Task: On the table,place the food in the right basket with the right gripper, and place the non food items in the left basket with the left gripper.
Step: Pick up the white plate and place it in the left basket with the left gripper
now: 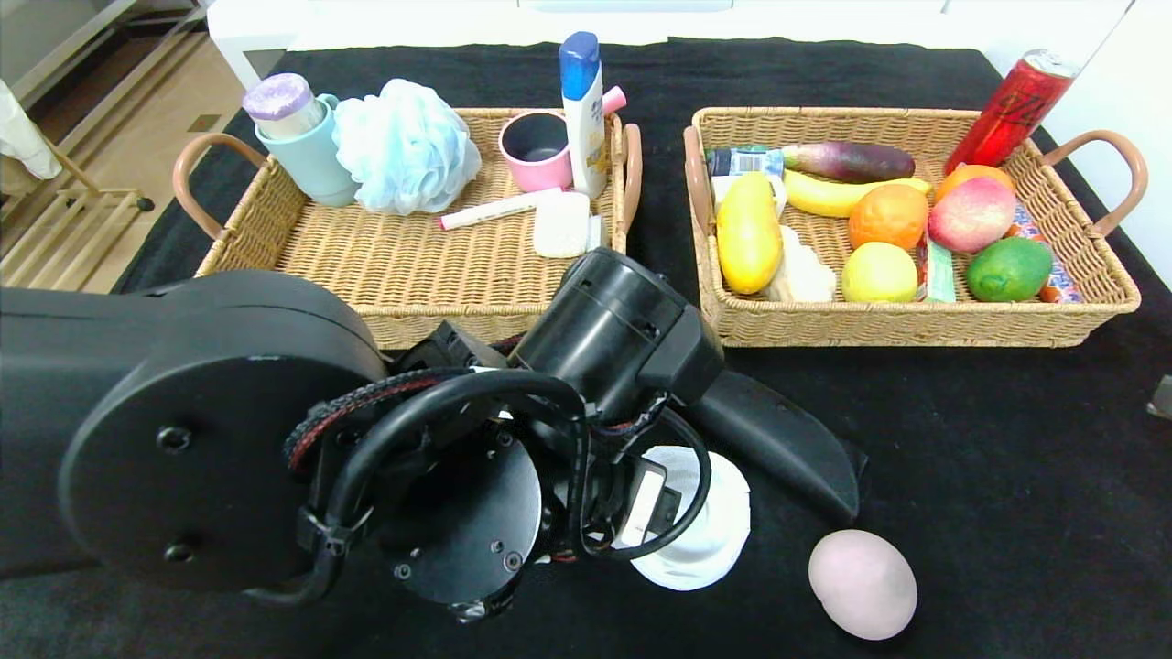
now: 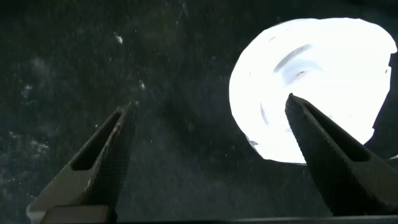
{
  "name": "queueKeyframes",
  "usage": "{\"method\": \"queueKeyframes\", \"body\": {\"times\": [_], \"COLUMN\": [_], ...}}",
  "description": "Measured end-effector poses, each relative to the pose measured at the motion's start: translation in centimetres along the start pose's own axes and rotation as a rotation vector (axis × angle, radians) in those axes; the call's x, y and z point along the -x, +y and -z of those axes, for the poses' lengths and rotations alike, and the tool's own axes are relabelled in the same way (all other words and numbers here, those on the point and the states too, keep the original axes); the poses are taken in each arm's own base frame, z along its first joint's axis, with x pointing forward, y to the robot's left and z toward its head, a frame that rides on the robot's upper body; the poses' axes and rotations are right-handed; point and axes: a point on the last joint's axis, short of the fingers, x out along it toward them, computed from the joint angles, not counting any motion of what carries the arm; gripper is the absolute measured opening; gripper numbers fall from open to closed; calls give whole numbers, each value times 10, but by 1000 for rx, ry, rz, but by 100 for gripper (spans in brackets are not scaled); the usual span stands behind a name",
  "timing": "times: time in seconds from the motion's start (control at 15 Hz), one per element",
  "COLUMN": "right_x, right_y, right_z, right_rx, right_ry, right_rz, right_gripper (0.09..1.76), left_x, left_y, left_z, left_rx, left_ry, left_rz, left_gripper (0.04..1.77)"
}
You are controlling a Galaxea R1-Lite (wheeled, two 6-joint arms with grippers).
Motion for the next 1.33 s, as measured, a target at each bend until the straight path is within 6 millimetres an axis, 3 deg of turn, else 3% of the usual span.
{"method": "queueKeyframes", "body": {"times": [0.93, 1.2, 1.33], "right_x": [1, 1, 1], "right_y": [0, 0, 0], "right_z": [0, -1, -1], "right_rx": [1, 1, 1], "right_ry": [-5, -7, -7], "right_rz": [1, 1, 2], "right_gripper": [171, 171, 171], "left_x": [-17, -18, -19], "left_y": [-9, -9, -10], "left_z": [1, 2, 2], "left_rx": [-16, -21, -25], "left_ry": [24, 27, 29], "left_rz": [-17, -18, -18], "left_gripper": [172, 111, 89]}}
